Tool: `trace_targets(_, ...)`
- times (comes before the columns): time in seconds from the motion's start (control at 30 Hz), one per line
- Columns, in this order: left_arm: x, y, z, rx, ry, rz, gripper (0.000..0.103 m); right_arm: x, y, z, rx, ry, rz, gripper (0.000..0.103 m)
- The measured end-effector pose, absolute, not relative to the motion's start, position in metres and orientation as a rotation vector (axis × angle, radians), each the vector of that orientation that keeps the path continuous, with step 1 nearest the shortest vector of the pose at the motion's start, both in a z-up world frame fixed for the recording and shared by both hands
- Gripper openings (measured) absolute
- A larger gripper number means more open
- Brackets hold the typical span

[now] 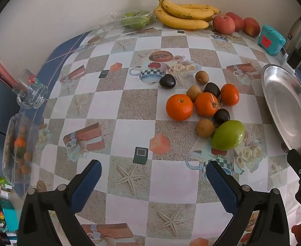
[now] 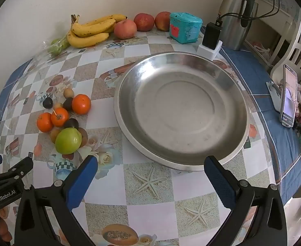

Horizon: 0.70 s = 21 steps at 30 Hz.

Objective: Organize fruits

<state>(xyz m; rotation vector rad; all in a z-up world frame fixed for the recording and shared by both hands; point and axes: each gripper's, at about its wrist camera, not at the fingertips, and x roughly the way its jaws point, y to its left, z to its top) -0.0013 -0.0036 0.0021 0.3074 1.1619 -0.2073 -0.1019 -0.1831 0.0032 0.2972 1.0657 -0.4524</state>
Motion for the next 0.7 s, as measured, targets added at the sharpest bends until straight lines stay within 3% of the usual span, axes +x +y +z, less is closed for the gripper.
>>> trace_targets(0.7,-0.0001,-0.0022,0.0024,0.308,1.162,-0.214,0.103,-0.1018,-0.1820,0.0043,0.306,1.060,-0.450,0.103)
